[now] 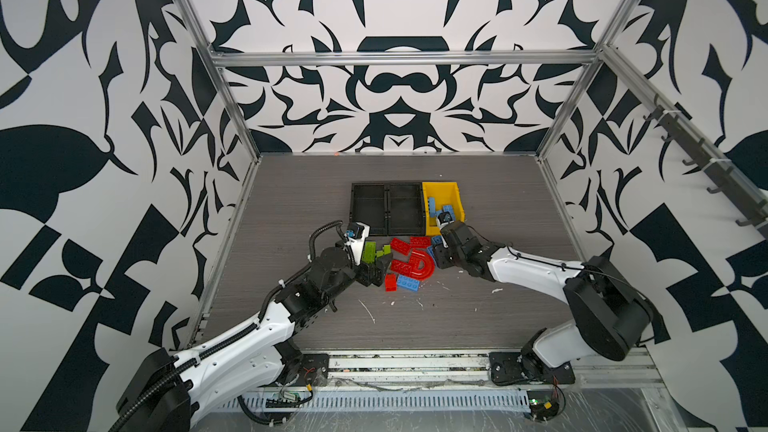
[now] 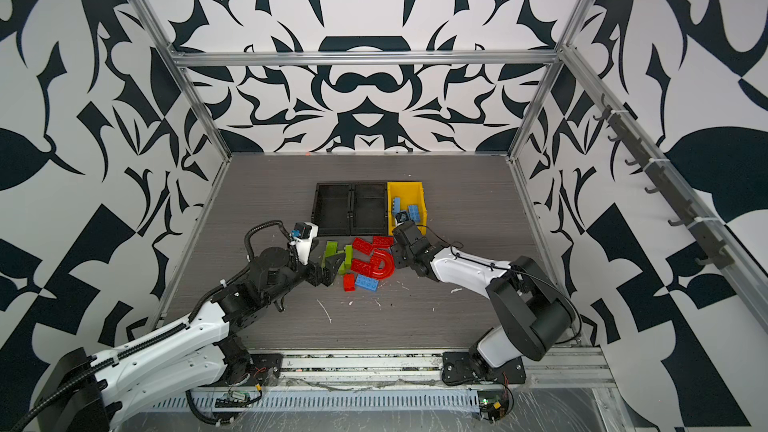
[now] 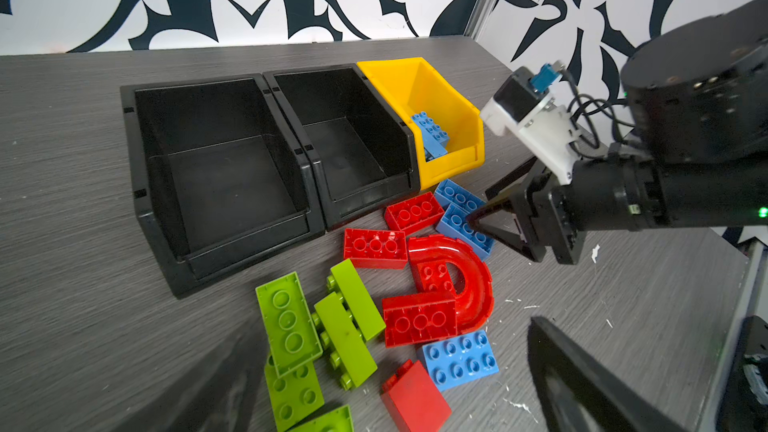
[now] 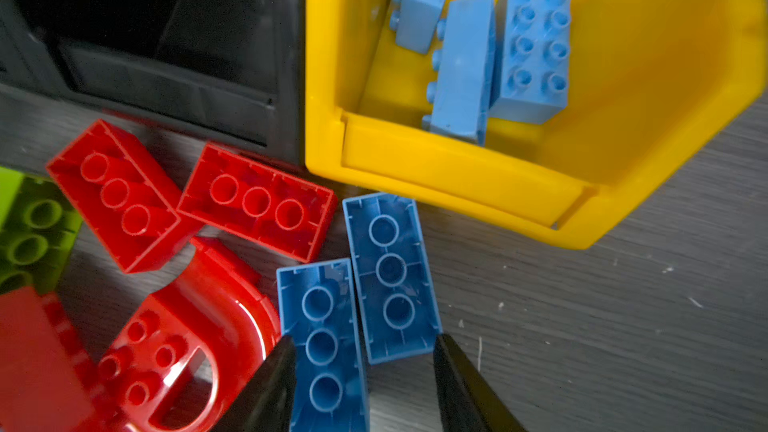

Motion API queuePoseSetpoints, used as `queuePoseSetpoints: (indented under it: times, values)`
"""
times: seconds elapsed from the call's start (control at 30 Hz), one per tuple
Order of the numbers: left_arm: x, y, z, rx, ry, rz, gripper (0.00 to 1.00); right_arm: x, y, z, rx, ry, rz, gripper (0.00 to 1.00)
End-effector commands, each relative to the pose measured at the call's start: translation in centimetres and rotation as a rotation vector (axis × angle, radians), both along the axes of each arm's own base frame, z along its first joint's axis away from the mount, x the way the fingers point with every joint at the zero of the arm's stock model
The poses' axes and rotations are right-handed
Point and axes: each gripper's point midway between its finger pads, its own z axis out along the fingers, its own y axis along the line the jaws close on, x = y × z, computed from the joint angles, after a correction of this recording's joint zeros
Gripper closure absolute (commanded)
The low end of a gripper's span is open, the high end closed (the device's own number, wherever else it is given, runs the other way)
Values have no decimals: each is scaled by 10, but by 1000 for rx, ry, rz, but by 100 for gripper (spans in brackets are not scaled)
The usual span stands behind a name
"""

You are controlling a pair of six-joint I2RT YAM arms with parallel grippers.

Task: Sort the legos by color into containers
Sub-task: 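Lower the right gripper onto the nearer blue 2x3 brick and grasp it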

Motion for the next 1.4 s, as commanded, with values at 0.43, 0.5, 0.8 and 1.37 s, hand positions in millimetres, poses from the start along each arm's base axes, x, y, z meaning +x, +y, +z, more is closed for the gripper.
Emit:
queuePoseSetpoints:
  times: [0.43,0.5,0.8,1.37]
  values:
    - [1,-3,14,-30,-17,-5,0,3,-22,11,6,-45,-88,44]
    - [1,-4,14,-31,-17,-7,0,-2,-32,14,13,-44,-116,44]
    - [1,-4,14,-33,-14,-7,0,-16,-41,27,46,-65,-114,40]
    - [2,-4,13,-27,-13,-7,0,13,12,20,21,-74,47,34]
